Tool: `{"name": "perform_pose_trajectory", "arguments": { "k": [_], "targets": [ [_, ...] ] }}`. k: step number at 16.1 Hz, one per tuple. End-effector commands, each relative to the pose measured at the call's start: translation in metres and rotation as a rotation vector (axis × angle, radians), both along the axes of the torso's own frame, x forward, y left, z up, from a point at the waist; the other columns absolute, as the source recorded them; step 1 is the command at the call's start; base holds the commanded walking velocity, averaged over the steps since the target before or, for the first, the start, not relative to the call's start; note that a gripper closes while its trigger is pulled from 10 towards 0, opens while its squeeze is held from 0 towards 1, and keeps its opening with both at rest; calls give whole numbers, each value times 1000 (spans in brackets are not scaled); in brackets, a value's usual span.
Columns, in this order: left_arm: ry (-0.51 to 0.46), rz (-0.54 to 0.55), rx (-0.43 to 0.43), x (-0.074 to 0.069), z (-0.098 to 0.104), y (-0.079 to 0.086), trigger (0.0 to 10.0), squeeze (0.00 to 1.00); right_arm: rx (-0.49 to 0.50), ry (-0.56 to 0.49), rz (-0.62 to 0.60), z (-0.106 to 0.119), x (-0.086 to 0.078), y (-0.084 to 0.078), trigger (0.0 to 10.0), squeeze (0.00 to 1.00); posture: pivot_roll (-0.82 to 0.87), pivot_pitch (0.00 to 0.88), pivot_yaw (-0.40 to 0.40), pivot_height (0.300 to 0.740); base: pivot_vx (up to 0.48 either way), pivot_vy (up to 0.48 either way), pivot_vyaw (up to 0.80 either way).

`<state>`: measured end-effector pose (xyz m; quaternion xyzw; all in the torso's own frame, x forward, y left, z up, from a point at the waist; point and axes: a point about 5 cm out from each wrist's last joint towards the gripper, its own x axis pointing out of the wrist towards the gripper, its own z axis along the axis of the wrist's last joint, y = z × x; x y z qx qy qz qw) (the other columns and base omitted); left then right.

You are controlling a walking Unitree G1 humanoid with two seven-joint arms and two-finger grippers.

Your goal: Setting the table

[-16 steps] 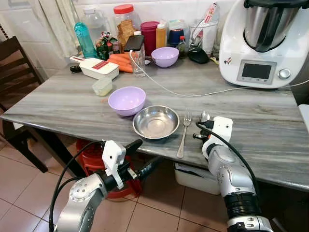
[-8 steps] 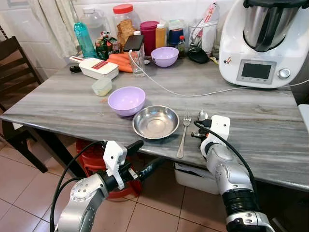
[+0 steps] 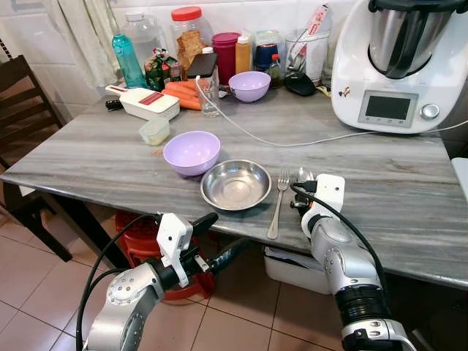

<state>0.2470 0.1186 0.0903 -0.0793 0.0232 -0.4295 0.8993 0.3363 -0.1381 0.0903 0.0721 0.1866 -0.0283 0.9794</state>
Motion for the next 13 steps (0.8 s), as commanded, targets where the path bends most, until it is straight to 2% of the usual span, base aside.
{"name": "perform_pose_trajectory", "arguments": {
  "k": [1,9,13],
  "targets": [
    [-27,-11,4,3,6,1,10000,0,-3,14,6,-2,1,1,10000,1000,-115,0,101,740,0,0,0],
    [23,-62,38,2,-2,6,10000,0,-21,-53,-29,14,0,-9,10000,1000,-117,0,102,740,0,0,0],
    [36,-38,61,4,-7,13,10000,0,-29,-93,-56,25,-6,-16,10000,1000,-120,0,106,740,0,0,0]
  ]
}}
